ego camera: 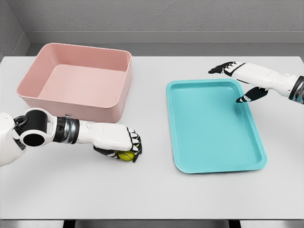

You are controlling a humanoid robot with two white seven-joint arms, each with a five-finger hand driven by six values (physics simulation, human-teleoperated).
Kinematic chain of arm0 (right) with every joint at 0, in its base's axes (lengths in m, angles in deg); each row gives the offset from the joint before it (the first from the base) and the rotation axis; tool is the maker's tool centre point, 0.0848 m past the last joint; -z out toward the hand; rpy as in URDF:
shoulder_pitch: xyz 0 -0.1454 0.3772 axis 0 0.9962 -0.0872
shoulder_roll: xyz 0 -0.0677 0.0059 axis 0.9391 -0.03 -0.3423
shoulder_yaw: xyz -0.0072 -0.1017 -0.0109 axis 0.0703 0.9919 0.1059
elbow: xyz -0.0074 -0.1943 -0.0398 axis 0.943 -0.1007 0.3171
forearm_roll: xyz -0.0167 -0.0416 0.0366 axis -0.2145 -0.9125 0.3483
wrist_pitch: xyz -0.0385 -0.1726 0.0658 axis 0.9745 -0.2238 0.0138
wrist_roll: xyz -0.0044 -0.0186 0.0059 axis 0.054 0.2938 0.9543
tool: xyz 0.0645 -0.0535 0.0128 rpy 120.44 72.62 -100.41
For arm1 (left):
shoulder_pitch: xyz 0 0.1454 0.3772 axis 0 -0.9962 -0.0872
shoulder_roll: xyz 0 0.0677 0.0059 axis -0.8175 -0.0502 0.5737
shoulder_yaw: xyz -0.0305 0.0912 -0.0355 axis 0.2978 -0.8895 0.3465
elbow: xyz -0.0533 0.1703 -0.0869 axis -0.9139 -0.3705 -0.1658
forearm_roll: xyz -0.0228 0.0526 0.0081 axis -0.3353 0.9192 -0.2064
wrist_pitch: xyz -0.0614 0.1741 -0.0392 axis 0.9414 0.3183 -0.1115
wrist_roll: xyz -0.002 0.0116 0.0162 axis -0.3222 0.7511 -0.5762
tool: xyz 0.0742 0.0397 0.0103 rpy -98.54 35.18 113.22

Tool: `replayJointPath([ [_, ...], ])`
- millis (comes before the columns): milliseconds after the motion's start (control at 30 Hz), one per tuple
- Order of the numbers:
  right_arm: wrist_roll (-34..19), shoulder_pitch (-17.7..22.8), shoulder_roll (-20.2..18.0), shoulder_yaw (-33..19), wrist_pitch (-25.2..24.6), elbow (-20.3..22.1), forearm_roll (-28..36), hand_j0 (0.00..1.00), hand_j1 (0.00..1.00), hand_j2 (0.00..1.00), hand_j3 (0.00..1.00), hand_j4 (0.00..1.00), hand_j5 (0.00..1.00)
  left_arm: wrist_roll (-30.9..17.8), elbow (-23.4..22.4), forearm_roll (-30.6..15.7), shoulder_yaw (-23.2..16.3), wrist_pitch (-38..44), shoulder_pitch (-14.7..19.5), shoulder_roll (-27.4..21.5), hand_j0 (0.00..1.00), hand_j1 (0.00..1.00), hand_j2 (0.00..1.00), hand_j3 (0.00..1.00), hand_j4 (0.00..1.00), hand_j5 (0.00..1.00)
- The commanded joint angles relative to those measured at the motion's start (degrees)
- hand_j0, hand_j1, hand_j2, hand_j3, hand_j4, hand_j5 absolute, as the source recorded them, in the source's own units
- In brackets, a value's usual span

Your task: Put the tennis from the blue tray into the pink basket with both arms

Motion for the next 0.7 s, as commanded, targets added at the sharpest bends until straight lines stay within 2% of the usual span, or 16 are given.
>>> replayJointPath([
  [0,0.0,0.0,-0.1,-0.1,-0.1,0.0,0.4,1.0,1.0,1.0,1.0,1.0,1.0,0.0,0.3,-0.4,0.2,0.1,-0.1,-0.1,0.47,0.47,0.47,0.47,0.47,0.47],
  [167,0.0,0.2,-0.1,-0.1,-0.1,0.0,0.4,1.0,1.0,1.0,1.0,1.0,1.0,0.0,4.8,-1.6,1.5,-0.2,0.0,-4.0,0.46,0.46,0.46,0.46,0.46,0.46],
  [333,0.0,0.2,-0.1,-0.1,-0.1,0.1,0.4,1.0,1.0,1.0,1.0,1.0,1.0,-0.1,5.1,-3.1,3.9,-1.7,1.1,-5.7,0.46,0.46,0.46,0.46,0.46,0.46],
  [533,0.0,0.2,-0.1,-0.1,-0.1,0.2,0.4,1.0,1.0,1.0,1.0,1.0,1.0,-0.1,5.1,-4.7,4.3,-4.2,3.7,-6.0,0.46,0.46,0.46,0.46,0.46,0.46],
  [667,0.0,0.2,-0.1,-0.1,-0.1,0.2,0.4,1.0,1.0,1.0,1.0,1.0,1.0,-0.2,5.1,-4.8,5.0,-5.0,4.3,-6.6,0.46,0.46,0.46,0.46,0.46,0.46],
])
